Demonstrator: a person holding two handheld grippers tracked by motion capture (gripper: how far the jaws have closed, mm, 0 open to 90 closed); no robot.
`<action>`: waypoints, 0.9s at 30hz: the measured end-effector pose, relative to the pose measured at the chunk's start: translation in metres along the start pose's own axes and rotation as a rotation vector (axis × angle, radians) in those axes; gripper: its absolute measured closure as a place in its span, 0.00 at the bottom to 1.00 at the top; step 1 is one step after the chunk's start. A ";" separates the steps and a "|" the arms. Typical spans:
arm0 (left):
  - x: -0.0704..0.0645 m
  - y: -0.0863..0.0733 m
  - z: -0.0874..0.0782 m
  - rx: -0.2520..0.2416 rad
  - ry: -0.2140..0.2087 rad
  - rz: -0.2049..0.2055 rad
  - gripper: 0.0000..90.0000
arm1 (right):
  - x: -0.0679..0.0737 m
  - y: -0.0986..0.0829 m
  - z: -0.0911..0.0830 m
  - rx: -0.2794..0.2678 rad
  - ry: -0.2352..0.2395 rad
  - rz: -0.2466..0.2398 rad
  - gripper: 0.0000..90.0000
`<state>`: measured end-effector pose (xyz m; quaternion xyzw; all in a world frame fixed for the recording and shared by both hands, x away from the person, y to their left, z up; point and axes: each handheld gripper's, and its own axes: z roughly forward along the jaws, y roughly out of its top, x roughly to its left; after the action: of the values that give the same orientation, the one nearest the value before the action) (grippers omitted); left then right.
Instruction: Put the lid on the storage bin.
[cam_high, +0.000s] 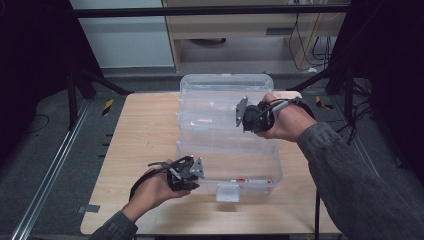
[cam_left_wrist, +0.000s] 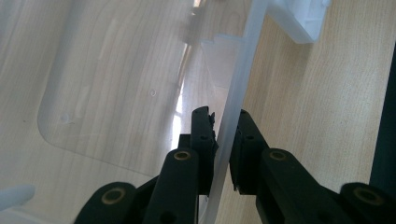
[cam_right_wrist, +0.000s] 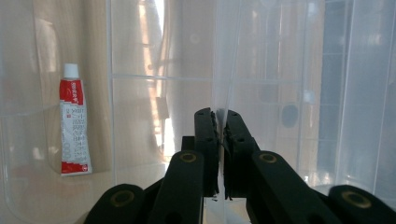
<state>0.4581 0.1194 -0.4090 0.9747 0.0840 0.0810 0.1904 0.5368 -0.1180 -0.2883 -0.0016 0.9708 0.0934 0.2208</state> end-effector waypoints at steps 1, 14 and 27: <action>0.000 0.000 0.000 -0.003 0.000 -0.002 0.89 | 0.002 0.000 -0.001 -0.004 -0.004 -0.002 0.96; 0.008 0.002 0.002 -0.001 0.035 -0.034 0.89 | -0.018 0.002 0.011 -0.004 -0.017 0.019 0.94; 0.008 0.000 0.003 -0.007 0.038 -0.033 0.88 | -0.003 0.003 0.004 -0.014 -0.028 -0.009 0.96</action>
<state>0.4661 0.1198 -0.4103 0.9708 0.1035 0.0964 0.1937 0.5411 -0.1144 -0.2898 -0.0060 0.9670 0.0995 0.2346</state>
